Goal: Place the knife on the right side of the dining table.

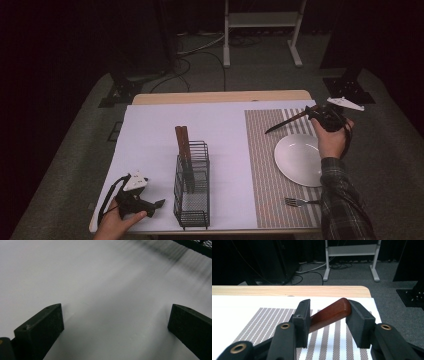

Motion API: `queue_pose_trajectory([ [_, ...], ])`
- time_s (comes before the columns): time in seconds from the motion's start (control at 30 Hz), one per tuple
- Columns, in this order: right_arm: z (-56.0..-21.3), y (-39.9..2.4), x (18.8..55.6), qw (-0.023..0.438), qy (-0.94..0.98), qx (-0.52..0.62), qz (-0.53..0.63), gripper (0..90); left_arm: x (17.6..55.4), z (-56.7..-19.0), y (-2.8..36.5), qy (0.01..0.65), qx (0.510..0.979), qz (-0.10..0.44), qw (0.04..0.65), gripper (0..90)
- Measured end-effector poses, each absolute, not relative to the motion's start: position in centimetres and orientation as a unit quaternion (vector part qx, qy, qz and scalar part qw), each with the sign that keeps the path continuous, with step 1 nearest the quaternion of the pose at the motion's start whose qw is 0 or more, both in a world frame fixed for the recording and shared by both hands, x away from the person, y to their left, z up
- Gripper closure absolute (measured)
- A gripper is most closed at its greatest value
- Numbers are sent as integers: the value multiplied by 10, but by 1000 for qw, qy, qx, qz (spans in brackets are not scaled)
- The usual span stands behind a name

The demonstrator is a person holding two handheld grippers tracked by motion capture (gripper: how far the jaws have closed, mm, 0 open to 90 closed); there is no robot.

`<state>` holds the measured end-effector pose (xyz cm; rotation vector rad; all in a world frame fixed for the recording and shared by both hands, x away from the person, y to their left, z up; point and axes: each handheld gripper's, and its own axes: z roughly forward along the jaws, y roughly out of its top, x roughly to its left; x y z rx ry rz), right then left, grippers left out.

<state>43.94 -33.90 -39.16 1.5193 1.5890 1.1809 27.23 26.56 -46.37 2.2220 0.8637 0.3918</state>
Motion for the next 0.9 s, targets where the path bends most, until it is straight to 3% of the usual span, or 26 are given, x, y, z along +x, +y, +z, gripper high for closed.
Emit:
queue_pose_trajectory([
  [0.9, -426, -357, 447, 274, 601, 619, 425, 380, 272, -464, 266, 334, 860, 152, 355, 0],
])
